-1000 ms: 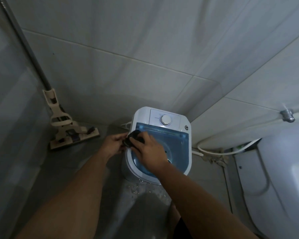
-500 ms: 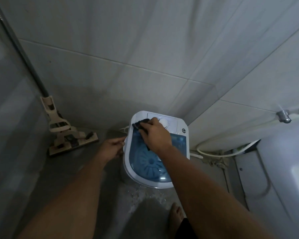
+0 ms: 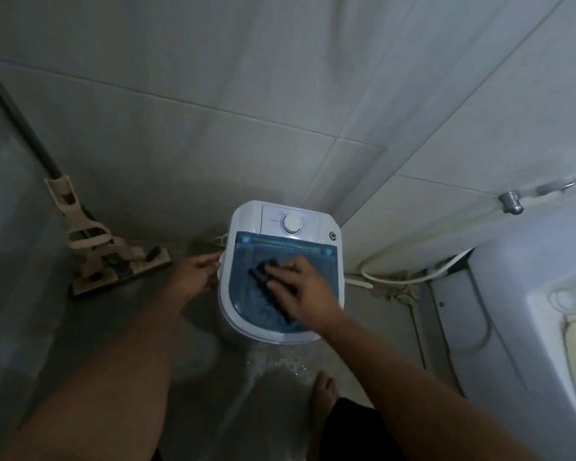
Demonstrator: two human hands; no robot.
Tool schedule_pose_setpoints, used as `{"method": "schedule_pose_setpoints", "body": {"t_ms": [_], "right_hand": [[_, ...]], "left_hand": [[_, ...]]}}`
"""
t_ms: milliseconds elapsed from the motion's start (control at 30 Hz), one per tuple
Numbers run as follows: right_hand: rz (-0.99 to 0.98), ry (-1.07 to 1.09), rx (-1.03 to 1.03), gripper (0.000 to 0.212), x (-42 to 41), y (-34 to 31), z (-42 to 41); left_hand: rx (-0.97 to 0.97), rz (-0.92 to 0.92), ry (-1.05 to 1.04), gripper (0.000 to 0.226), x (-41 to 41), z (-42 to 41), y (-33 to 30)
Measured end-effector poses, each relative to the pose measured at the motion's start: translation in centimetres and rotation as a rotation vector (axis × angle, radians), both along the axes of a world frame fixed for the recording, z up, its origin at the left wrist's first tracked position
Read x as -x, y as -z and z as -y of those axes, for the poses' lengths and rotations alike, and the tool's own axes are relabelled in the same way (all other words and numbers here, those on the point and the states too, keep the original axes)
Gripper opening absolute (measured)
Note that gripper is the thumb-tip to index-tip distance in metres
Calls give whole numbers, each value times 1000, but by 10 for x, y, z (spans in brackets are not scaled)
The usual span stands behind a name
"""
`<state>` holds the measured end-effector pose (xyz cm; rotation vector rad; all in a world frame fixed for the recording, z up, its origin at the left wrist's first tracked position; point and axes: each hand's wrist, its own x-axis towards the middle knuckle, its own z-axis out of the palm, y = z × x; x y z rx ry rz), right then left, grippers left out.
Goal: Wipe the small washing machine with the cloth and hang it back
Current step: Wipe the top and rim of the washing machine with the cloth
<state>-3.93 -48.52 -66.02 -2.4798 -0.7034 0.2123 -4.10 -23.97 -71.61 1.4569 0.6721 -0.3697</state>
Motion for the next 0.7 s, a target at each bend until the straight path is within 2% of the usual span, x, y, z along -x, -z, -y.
{"method": "schedule_pose_setpoints", "body": {"t_ms": [67,133,233,333,467,633,700], "right_hand": [[65,278,13,41,-30,-7,16],[85,482,111,41,-49,-1,31],[112,595,168,40,-41,23,32],[179,544,99,37,-14,44,8],[240,357,154,36,3,51,-18],[137,21,51,38,15,40,-44],[91,-9,-38,37,13,33,-39]], "left_hand": [[-21,-11,-3,34,0,2,0],[-35,-21,-9,34,0,2,0],[-71,-6,3,33,0,2,4],[-92,-2,-7,33,0,2,6],[-97,7,16,33,0,2,5],[-133,-12,57,25,1,-4,9],[-148,-8,69,26,1,-7,14]]}}
